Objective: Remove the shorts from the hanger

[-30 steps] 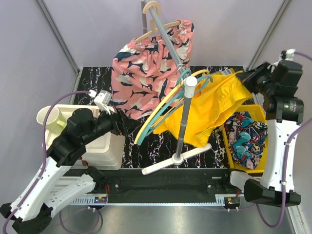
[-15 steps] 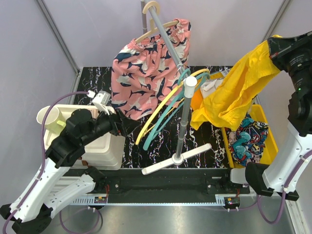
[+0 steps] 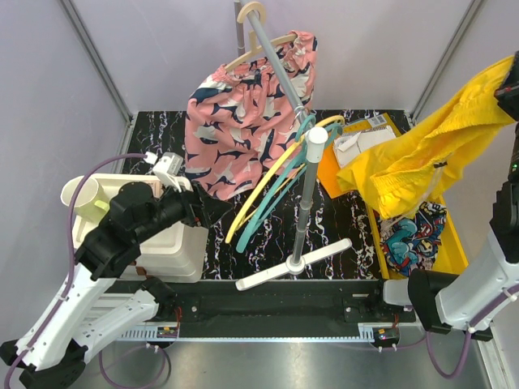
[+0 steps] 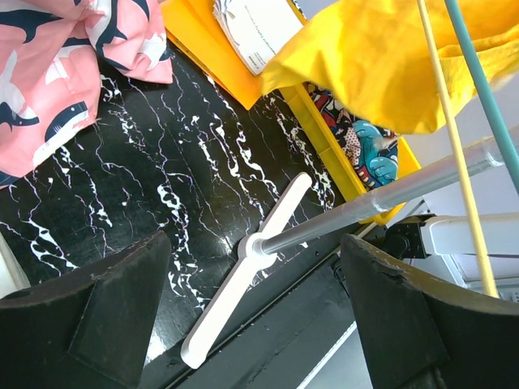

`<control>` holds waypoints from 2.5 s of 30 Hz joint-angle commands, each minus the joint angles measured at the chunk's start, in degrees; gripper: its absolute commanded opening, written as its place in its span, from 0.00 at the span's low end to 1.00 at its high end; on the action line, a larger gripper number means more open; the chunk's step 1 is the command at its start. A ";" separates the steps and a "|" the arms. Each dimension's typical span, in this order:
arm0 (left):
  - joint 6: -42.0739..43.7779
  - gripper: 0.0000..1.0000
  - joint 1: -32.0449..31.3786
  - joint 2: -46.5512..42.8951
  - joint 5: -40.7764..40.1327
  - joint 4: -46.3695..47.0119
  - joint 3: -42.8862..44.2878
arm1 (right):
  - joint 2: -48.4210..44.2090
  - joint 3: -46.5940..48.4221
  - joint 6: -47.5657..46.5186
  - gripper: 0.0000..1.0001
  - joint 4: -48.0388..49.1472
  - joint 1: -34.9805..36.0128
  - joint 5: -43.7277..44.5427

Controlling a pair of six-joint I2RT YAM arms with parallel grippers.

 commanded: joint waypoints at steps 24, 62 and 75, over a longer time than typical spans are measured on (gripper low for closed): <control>-1.80 0.89 0.13 2.00 -0.62 1.29 3.47 | -15.74 -23.49 -15.36 0.00 20.47 0.07 17.51; 2.06 0.89 0.04 -0.02 0.69 1.20 2.24 | -28.31 -75.08 11.52 0.03 14.41 0.07 30.54; 1.80 0.89 0.04 -1.95 -0.18 1.55 1.36 | -28.40 -98.10 35.60 0.00 13.08 0.07 0.58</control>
